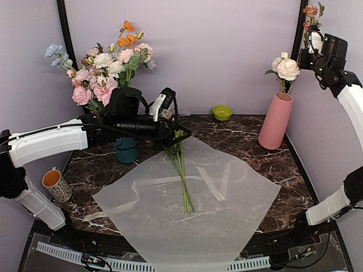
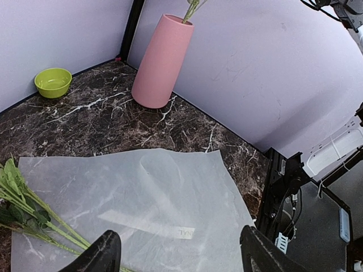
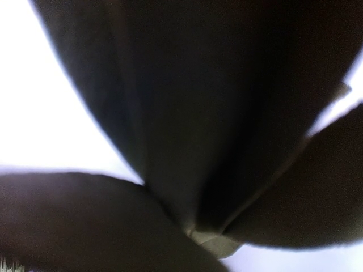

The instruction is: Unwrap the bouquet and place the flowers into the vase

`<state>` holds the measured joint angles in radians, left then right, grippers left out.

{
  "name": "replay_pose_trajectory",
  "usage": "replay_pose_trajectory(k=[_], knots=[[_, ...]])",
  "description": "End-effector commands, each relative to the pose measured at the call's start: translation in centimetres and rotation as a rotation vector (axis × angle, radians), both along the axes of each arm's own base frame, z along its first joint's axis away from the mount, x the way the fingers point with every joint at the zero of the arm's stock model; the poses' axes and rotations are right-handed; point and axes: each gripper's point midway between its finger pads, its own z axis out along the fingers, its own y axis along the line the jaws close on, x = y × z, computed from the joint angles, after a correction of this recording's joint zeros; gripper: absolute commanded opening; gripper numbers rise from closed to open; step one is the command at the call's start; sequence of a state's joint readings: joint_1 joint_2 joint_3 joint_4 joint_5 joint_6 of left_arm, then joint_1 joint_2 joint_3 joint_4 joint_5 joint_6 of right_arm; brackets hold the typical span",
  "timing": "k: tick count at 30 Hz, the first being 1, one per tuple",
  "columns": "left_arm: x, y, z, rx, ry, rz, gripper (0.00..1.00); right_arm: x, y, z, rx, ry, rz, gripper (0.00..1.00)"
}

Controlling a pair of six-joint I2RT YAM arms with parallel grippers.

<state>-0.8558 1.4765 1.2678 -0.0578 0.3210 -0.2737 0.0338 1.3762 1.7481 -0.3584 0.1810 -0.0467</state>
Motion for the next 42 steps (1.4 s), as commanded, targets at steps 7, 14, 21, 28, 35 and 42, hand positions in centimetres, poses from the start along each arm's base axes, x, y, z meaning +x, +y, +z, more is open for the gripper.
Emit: replay_pose_trajectory(k=[7, 14, 21, 28, 35, 42], knots=[[0.0, -0.4, 1.3, -0.033, -0.013, -0.006, 0.75, 0.9, -0.2, 0.3, 0.025, -0.029, -0.008, 0.52], [0.1, -0.4, 1.1, -0.034, -0.007, 0.004, 0.74, 1.3, 0.0, 0.3, 0.02, -0.025, 0.008, 0.82], [0.2, -0.6, 1.1, -0.034, -0.007, 0.004, 0.74, -0.2, 0.8, 2.5, 0.044, -0.116, 0.056, 0.99], [0.4, -1.2, 1.0, -0.034, -0.004, -0.011, 0.74, -0.8, -0.5, 2.8, -0.001, -0.161, -0.021, 0.99], [0.4, -1.6, 0.9, -0.032, -0.002, -0.022, 0.74, -2.5, -0.5, 4.9, -0.022, -0.314, -0.021, 0.99], [0.5, -1.8, 0.6, -0.022, 0.004, -0.029, 0.73, -1.3, -1.5, 3.8, -0.062, -0.317, -0.086, 0.99]])
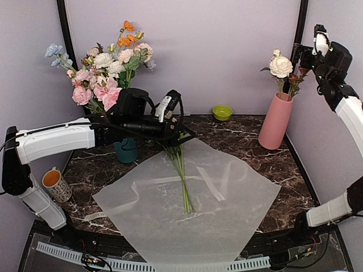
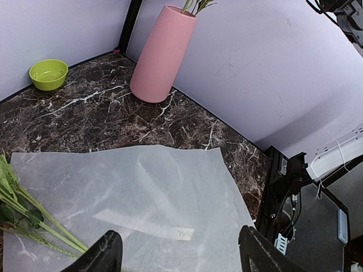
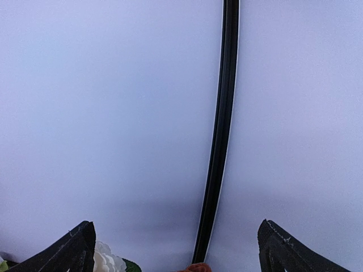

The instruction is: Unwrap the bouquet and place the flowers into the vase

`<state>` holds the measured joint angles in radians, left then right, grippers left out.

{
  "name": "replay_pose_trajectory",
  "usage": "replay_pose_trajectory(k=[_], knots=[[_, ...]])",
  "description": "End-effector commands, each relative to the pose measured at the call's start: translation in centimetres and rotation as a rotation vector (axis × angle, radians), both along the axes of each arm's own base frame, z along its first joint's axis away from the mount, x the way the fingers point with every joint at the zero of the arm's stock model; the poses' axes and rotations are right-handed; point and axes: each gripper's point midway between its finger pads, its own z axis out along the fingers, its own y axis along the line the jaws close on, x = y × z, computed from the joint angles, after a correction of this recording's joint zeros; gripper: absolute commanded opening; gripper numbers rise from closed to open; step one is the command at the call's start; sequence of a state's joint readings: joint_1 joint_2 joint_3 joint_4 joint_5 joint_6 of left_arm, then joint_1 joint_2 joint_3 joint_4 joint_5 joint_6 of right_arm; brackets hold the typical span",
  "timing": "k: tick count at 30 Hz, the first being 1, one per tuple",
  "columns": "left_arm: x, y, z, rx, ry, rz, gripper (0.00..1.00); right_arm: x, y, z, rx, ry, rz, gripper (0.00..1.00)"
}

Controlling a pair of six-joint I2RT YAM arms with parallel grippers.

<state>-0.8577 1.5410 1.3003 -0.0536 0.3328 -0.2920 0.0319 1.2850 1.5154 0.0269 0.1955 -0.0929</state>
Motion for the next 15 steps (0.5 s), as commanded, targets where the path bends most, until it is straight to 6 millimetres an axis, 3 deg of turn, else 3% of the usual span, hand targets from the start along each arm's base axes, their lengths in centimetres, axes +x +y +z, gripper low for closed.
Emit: replay_pose_trajectory(k=[1, 6, 15], knots=[[-0.2, -0.6, 2.0, -0.033, -0.034, -0.021, 0.73, 0.0, -1.4, 1.1, -0.021, -0.082, -0.079, 1.0], [-0.1, -0.7, 1.7, -0.031, -0.026, -0.02, 0.73, -0.2, -3.9, 0.7, 0.035, -0.125, -0.098, 1.0], [0.2, -2.4, 2.1, -0.051, -0.02, -0.069, 0.72, -0.6, -3.5, 0.2, 0.035, -0.163, -0.069, 0.99]])
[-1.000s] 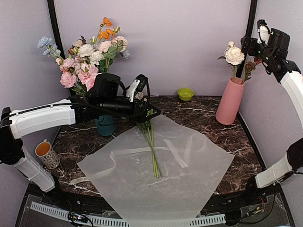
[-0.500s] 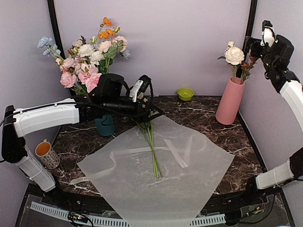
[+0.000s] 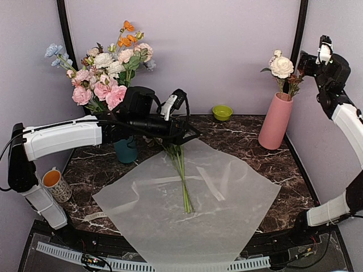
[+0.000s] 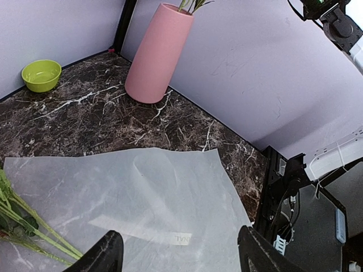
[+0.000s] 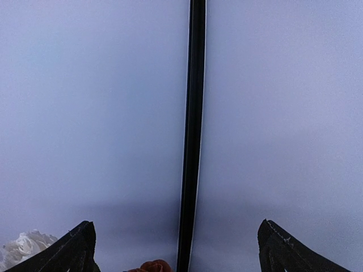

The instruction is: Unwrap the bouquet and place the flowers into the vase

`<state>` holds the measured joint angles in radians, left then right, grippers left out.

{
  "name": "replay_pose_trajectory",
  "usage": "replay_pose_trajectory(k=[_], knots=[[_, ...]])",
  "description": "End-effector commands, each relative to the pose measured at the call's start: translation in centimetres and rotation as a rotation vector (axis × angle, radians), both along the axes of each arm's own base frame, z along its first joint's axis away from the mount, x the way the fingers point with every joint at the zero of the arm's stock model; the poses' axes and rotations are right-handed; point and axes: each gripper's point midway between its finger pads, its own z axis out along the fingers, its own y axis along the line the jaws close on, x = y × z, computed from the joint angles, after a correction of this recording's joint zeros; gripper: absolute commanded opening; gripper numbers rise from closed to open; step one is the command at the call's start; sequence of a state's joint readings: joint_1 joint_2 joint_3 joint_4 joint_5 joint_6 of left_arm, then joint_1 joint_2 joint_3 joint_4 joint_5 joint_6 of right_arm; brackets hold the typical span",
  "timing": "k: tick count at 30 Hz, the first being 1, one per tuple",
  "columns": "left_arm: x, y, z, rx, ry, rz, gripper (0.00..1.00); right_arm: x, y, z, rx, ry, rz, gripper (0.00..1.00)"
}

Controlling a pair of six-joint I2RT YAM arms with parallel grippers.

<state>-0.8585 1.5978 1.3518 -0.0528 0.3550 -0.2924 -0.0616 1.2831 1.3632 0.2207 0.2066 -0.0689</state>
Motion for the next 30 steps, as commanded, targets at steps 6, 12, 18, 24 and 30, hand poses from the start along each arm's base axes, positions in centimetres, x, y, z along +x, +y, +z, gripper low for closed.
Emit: replay_pose_trajectory(k=[6, 12, 18, 24, 30], knots=[[-0.9, -1.3, 2.9, -0.048, -0.04, -0.075, 0.71, -0.1, 2.4, 2.4, 0.01, -0.138, 0.058, 0.99], [-1.7, -0.2, 3.4, -0.043, -0.041, -0.064, 0.71, 1.6, 5.4, 2.3, -0.013, -0.182, 0.011, 0.99], [-3.0, 2.0, 3.8, -0.044, -0.041, -0.026, 0.71, 4.3, 8.8, 2.4, -0.081, -0.21, -0.087, 0.99], [-3.5, 4.5, 3.9, -0.036, -0.054, 0.045, 0.71, 3.8, 10.3, 2.7, -0.155, -0.205, -0.127, 0.99], [-3.7, 5.3, 3.2, -0.028, -0.054, 0.067, 0.71, 2.6, 10.1, 3.9, -0.121, -0.15, -0.09, 0.99]])
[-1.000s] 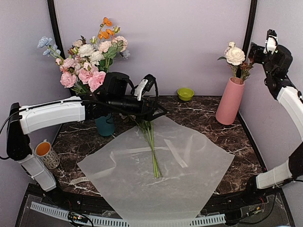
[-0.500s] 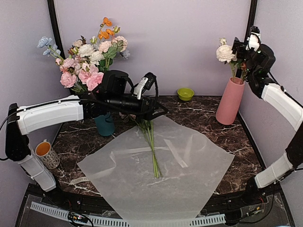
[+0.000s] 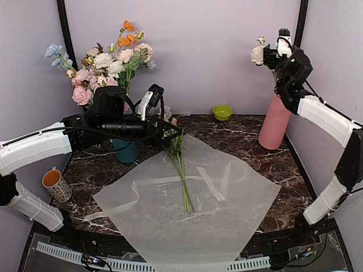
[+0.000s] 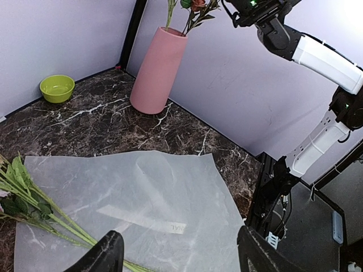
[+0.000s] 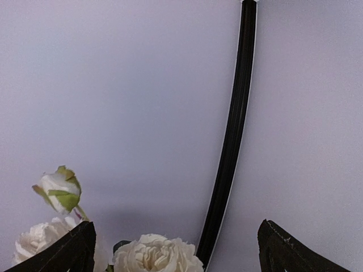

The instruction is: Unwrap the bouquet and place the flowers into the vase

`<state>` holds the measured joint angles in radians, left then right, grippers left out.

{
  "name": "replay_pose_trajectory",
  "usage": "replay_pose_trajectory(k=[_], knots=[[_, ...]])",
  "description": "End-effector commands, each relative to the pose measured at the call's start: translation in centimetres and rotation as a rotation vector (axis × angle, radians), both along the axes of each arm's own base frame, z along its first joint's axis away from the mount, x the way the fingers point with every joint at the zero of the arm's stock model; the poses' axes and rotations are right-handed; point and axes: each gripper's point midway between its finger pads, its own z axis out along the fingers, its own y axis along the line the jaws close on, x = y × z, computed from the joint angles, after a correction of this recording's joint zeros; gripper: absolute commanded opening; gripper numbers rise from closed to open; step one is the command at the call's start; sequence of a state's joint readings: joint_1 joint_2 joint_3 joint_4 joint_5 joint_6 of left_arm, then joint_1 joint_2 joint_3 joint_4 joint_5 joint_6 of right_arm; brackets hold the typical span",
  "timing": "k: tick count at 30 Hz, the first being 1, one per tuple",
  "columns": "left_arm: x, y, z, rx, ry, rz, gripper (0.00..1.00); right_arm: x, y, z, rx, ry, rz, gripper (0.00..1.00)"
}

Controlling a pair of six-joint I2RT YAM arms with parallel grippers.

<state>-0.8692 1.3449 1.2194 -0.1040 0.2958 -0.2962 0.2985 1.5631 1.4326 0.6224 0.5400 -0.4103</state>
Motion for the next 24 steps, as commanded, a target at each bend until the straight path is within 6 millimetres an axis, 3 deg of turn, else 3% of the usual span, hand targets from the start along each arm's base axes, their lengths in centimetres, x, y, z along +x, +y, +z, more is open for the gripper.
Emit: replay_pose_trajectory(k=[1, 7, 12, 15, 19, 24], knots=[[-0.2, 0.4, -0.6, 0.011, 0.004, 0.019, 0.71, -3.5, -1.2, 4.7, 0.058, -0.063, 0.003, 0.99], [0.2, -0.2, -0.8, 0.014, -0.002, 0.009, 0.72, -7.2, -0.5, 7.8, 0.079, -0.083, 0.12, 0.99], [2.2, 0.1, -1.6, 0.075, -0.005, 0.105, 0.85, -10.2, 4.0, 10.4, 0.055, -0.075, 0.413, 0.99], [3.5, 0.8, -2.2, 0.106, -0.002, 0.19, 0.92, -12.1, 8.8, 10.9, 0.03, -0.018, 0.664, 0.99], [4.5, 1.8, -2.7, 0.127, 0.007, 0.276, 0.99, -13.4, 15.2, 8.4, 0.057, 0.117, 0.937, 0.99], [5.1, 2.7, -3.3, 0.16, 0.02, 0.335, 0.99, -14.1, 22.9, 2.3, 0.06, 0.306, 1.101, 0.99]])
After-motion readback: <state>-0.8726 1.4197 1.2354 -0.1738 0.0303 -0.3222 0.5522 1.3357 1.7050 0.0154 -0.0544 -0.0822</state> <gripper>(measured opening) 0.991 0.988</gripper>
